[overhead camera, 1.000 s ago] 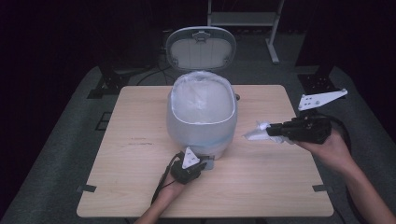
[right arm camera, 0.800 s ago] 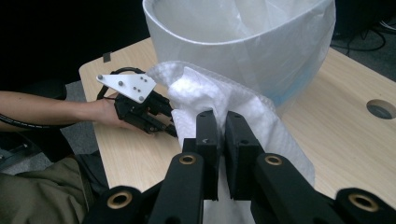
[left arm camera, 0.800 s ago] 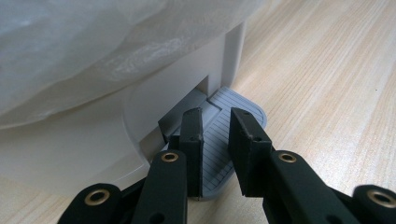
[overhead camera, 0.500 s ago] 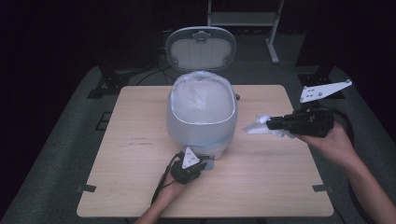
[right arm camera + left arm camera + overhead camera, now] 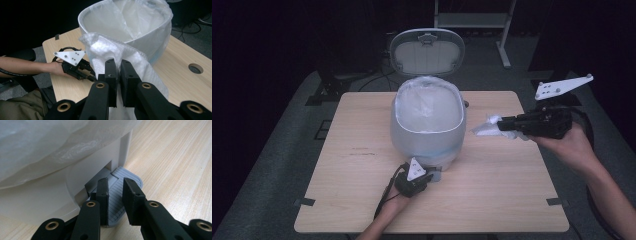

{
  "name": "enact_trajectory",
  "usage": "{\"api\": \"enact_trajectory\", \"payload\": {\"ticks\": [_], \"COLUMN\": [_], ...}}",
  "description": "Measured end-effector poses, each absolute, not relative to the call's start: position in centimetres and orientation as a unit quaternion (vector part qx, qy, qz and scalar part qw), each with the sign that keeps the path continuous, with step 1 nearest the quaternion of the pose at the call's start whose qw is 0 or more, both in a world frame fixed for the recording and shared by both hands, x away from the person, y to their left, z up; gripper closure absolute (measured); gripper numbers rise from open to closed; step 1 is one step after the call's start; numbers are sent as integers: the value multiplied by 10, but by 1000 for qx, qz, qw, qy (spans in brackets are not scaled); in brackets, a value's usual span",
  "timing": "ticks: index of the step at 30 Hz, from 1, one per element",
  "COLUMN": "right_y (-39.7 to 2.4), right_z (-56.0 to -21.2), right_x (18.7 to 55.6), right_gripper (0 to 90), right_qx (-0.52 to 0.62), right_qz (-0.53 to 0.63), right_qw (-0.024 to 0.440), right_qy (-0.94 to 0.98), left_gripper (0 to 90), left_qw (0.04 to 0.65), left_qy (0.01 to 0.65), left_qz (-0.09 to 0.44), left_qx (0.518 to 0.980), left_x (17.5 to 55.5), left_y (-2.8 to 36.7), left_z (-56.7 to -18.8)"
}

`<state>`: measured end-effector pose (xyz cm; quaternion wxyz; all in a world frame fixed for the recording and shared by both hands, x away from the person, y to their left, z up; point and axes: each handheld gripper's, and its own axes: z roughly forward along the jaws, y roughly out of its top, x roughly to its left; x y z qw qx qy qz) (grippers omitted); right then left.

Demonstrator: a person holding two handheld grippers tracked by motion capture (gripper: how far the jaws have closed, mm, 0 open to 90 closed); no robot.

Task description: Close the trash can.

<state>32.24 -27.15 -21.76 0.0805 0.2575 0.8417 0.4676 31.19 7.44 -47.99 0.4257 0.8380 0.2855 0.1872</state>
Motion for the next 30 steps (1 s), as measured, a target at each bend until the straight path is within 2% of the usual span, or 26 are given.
{"api": "enact_trajectory", "payload": {"ticks": [30], "right_y": [-244], "right_z": [-188], "right_x": [337], "right_gripper": [843], "right_qx": [238], "right_qz": [466], "right_qw": [91], "right_qy": [848], "left_gripper": [752], "left_qw": [427], "left_qy": [286], "left_qz": [187], "left_qx": [837], "left_x": [312], "left_y": [74], "left_z": [-480]}}
